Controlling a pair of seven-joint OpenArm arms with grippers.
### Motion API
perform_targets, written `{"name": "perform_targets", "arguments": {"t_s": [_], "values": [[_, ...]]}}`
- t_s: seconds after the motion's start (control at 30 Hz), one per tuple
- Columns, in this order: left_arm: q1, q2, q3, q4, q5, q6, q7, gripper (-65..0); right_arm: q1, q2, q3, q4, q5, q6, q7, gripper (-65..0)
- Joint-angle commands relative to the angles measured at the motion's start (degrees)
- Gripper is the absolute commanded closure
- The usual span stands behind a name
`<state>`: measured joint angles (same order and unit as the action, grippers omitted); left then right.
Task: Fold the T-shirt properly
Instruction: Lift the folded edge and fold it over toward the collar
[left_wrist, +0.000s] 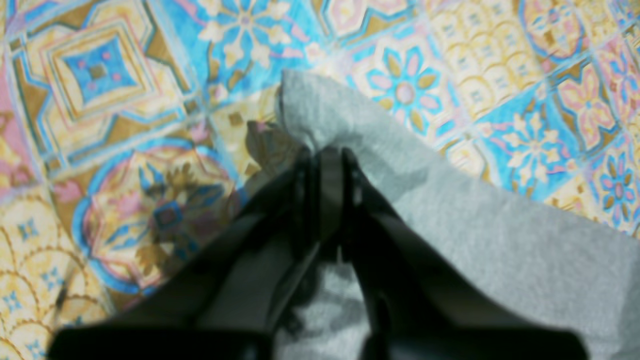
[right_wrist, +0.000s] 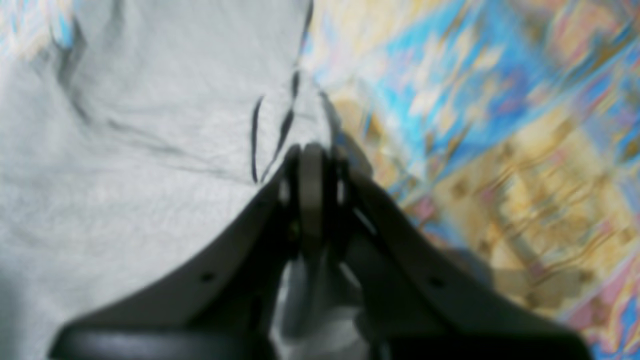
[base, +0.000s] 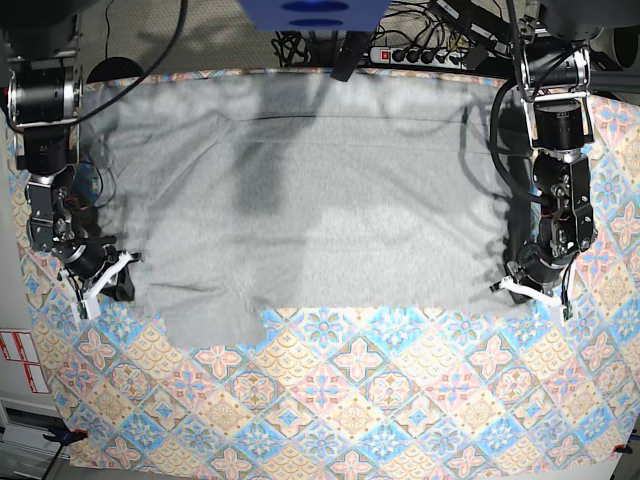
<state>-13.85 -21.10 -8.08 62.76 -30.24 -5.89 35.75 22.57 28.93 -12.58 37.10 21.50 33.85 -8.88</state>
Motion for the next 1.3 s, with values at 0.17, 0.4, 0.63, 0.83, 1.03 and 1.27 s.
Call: {"name": "perform_targets", "arguments": {"t_s": [0.17, 0.4, 0.63, 0.83, 1.03, 1.27], "values": [[6.0, -1.1, -0.3, 10.2, -0.4, -0.4, -1.6, 0.0, -6.3, 1.4, 7.2, 12.4, 0.5, 0.3, -4.8, -0.4], [13.9, -4.1, -0.6, 19.7, -0.7, -0.4, -1.8, 0.0, -15.8, 1.4, 14.6, 22.5, 0.4, 0.3, -7.4, -0.4], [25.9, -5.6, -0.7, 32.8, -0.7, -0.4, -1.4, 0.0, -24.8, 1.5, 20.2, 29.4, 0.4, 0.3, -7.4, -0.4], [35.7, -5.6, -0.7, 39.9, -0.5, -0.4, -1.4, 0.0, -31.1, 1.5, 23.5, 34.2, 0.4, 0.3, -7.4, -0.5], [42.9, -5.8, -0.7, 43.0, -0.3, -0.4, -1.4, 0.0, -36.4, 1.5, 26.2, 38.4, 0.4, 0.3, -7.4, -0.5], [44.6, -9.4, -0.8, 39.0, -0.2, -0.4, -1.4, 0.0, -41.0, 1.5, 26.4, 41.4, 0.4, 0.3, -7.4, -0.5]]}}
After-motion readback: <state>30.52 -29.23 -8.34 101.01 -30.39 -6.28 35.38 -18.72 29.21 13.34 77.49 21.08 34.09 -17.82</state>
